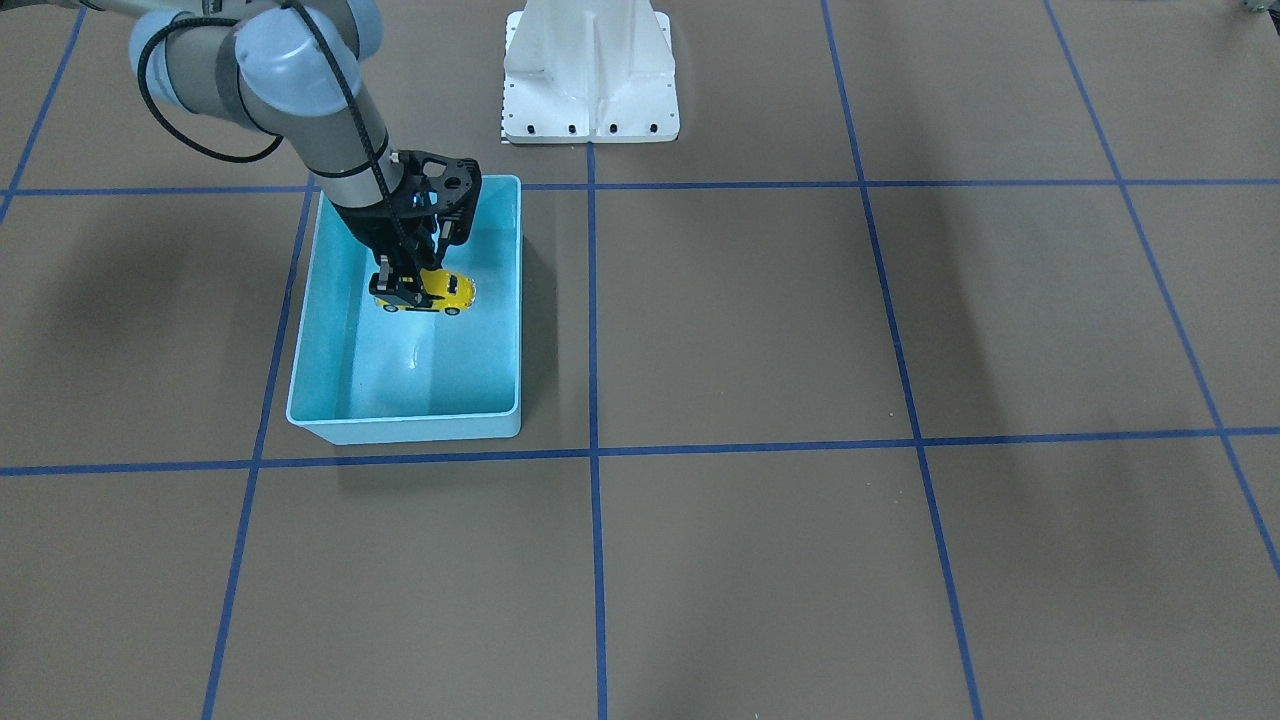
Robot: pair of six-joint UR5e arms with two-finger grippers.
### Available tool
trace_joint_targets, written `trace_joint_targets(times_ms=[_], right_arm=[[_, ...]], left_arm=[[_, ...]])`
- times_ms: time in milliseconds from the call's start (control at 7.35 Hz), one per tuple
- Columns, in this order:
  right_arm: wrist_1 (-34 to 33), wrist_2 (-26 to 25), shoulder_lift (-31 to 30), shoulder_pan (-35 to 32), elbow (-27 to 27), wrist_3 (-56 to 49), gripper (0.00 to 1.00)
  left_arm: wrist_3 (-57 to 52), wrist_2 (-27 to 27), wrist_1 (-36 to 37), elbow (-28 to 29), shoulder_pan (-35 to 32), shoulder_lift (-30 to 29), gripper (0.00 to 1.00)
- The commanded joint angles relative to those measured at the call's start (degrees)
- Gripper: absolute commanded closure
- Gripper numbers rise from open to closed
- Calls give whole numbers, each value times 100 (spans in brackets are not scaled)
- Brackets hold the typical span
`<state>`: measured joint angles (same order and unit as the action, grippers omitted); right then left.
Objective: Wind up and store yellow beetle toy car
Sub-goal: 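Lift the car with the right gripper and carry it into the bin, then open the right gripper to set the car on the bin floor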
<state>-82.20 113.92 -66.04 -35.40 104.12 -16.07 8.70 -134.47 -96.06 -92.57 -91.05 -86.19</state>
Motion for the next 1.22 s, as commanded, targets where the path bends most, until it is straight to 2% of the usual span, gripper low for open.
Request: trace_joint_targets(times_ms=[0, 136, 272, 680, 816, 952, 1088], right_arm=[[609, 94, -172, -11, -323, -1, 100], [627, 199, -260, 15, -331, -1, 57], [627, 366, -260, 6, -279, 95, 2], [85, 508, -287, -63, 465, 403, 0], [-188, 734, -583, -308, 886, 325, 0], [-191, 1102, -1021, -702, 1143, 315, 1], [-208, 1654, -1312, -1341, 1171, 289, 1]], left_arm=[[9, 0, 0, -7, 0, -3, 0], [0, 0, 0, -7, 0, -3, 0], [0, 0, 0, 2, 9, -3, 0], [0, 9, 0, 2, 0, -3, 0], [0, 0, 0, 10, 0, -3, 0], [0, 0, 0, 11, 0, -3, 0], [0, 0, 0, 11, 0, -3, 0]])
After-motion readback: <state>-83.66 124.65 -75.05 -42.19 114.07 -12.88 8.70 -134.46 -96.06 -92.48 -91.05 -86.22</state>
